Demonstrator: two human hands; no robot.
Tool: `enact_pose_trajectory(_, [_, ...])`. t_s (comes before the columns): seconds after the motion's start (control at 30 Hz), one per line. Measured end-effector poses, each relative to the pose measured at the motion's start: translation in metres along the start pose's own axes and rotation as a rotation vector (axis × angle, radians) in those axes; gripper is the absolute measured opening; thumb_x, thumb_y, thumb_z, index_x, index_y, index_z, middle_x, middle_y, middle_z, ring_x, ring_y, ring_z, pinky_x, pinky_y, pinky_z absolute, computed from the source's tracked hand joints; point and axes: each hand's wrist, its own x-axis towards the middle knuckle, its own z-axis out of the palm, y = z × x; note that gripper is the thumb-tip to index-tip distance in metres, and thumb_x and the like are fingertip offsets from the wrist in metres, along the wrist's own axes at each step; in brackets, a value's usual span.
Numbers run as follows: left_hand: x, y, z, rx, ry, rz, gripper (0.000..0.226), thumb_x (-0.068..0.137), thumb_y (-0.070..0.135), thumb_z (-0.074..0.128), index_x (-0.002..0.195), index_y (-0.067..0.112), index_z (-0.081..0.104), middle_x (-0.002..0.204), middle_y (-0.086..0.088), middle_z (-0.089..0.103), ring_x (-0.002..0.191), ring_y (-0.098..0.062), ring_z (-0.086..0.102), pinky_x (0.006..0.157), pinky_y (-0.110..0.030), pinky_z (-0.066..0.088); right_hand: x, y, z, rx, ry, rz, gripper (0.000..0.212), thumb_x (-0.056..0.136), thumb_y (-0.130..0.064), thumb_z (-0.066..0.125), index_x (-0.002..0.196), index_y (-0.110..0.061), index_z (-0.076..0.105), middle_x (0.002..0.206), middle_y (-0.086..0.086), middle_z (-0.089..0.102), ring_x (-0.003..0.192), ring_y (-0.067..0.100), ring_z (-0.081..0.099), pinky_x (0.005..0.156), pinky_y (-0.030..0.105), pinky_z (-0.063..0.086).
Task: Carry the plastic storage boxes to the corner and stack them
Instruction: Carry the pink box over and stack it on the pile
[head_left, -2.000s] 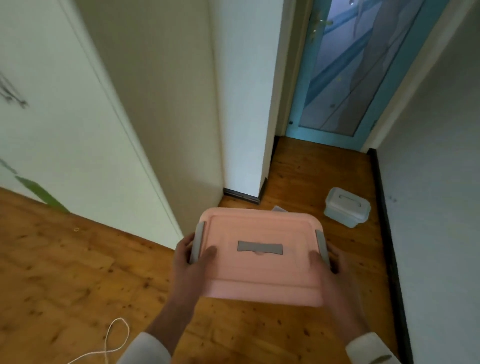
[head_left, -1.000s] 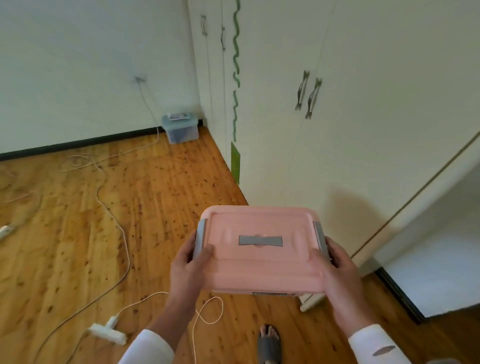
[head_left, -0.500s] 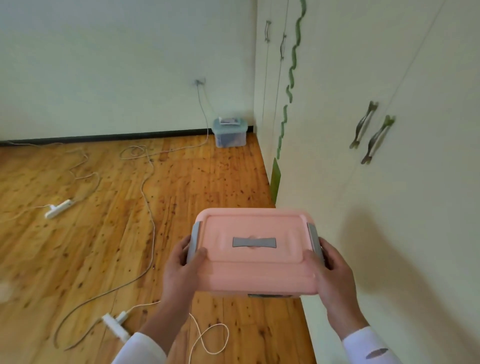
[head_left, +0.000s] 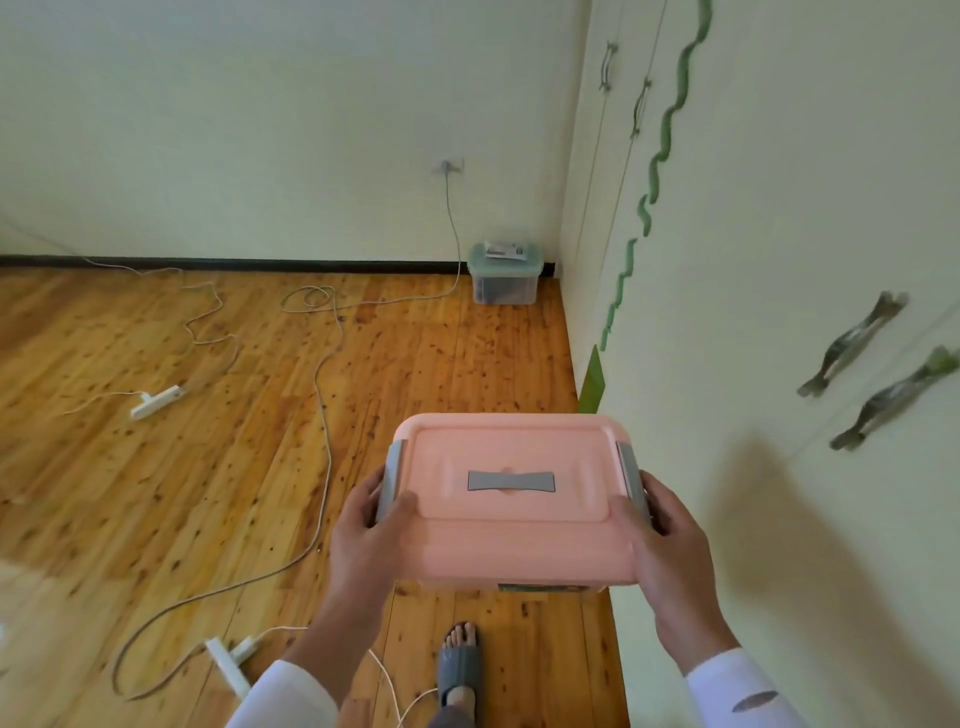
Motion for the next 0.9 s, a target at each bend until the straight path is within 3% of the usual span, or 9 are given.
enact_pose_trajectory(0.1, [0.039, 0.013, 0.008, -0.01, 0.004, -0.001, 0.051, 0.089, 0.026, 0.067, 0.137, 0.034, 0.05, 0.113, 0.011, 0.064, 0.088, -0.012, 0.066, 0.052, -0.015, 0.051, 0.038, -0.008, 0.022, -0.014, -0.006, -0.009, 0.028, 0.087, -0.04, 0.064, 0.115, -0.04, 0.061, 0.104, -0.012, 0.065, 0.097, 0.014, 0.061, 0.071, 0.038, 0.06])
enact_pose_trajectory(0.23, [0.094, 0.034, 0.016, -0.017, -0.001, 0.008, 0.047, 0.09, 0.026, 0.066, 0.134, 0.038, 0.051, 0.114, 0.01, 0.065, 0.091, -0.013, 0.066, 0.058, -0.021, 0.052, 0.083, -0.024, 0.054, 0.001, -0.003, -0.021, 0.033, 0.087, -0.039, 0.065, 0.12, -0.04, 0.06, 0.106, -0.013, 0.065, 0.097, 0.012, 0.062, 0.066, 0.031, 0.059])
enact_pose_trajectory(0.4, [0.159, 0.056, 0.019, -0.034, -0.026, 0.016, 0.049, 0.09, 0.027, 0.065, 0.137, 0.036, 0.05, 0.118, 0.006, 0.065, 0.095, -0.015, 0.066, 0.064, -0.026, 0.053, 0.134, -0.039, 0.094, -0.004, 0.006, -0.013, 0.034, 0.088, -0.039, 0.064, 0.121, -0.039, 0.06, 0.106, -0.012, 0.066, 0.099, 0.013, 0.062, 0.072, 0.037, 0.06])
enact_pose_trajectory(0.73, [0.276, 0.096, 0.041, -0.043, -0.036, 0.019, 0.051, 0.091, 0.025, 0.065, 0.139, 0.035, 0.048, 0.118, 0.006, 0.064, 0.097, -0.017, 0.065, 0.065, -0.027, 0.053, 0.236, -0.063, 0.157, 0.005, 0.024, -0.03, 0.034, 0.088, -0.037, 0.065, 0.122, -0.039, 0.061, 0.103, -0.014, 0.067, 0.097, 0.012, 0.062, 0.071, 0.033, 0.057])
enact_pose_trajectory(0.9, [0.331, 0.11, 0.068, -0.025, -0.021, 0.011, 0.051, 0.09, 0.026, 0.065, 0.138, 0.035, 0.048, 0.114, 0.009, 0.064, 0.093, -0.013, 0.066, 0.055, -0.017, 0.053, 0.298, -0.072, 0.177, -0.004, 0.014, -0.03, 0.028, 0.087, -0.041, 0.065, 0.114, -0.045, 0.06, 0.102, -0.014, 0.066, 0.096, 0.013, 0.062, 0.067, 0.032, 0.058])
